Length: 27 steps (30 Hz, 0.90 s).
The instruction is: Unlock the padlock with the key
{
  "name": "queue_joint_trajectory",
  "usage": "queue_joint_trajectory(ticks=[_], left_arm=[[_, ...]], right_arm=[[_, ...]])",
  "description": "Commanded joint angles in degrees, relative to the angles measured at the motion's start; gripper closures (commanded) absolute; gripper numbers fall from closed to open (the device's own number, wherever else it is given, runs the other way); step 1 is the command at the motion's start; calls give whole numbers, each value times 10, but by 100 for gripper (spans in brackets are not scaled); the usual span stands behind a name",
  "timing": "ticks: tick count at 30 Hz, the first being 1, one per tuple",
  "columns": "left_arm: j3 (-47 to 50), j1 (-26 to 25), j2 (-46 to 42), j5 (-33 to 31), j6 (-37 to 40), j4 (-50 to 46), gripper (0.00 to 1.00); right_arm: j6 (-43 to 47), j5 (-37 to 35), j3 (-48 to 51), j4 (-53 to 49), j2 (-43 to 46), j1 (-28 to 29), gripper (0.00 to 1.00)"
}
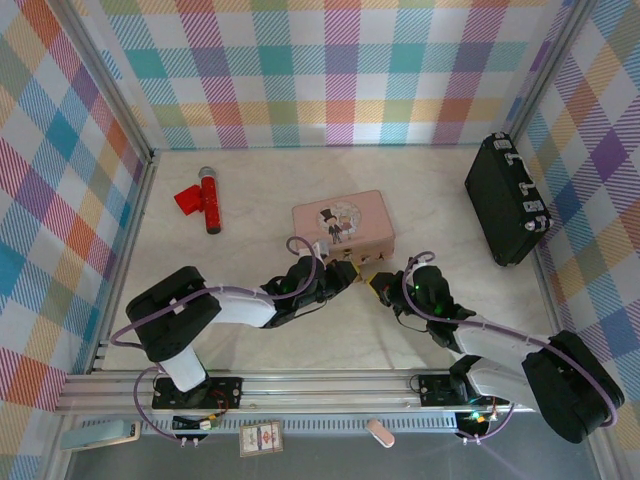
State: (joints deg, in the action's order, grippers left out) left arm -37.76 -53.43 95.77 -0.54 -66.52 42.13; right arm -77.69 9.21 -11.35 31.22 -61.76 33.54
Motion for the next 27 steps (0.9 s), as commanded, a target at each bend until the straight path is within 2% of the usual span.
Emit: queue_joint_trajectory(ticks=[1,6,9,16,20,27], left_arm=[[-3,14,-36,-3,12,62,100],[-4,39,-36,8,38,-5,100],[-8,54,-35,25,62,-65,100],[-15,61,-47,37,126,-169,100],[-21,61,-65,47,168,-229,89],[-4,62,-166,39,267,-317,59]], right_arm=[[54,17,3,4,28,-2,100],[198,56,-5,-5,50,-2,100],[312,106,-26,-32,50,-1,100],[471,184,-54,-52,36,8,100],[537,199,-70,-75,35,25,100],[638,212,-89,-131,49,47,100]])
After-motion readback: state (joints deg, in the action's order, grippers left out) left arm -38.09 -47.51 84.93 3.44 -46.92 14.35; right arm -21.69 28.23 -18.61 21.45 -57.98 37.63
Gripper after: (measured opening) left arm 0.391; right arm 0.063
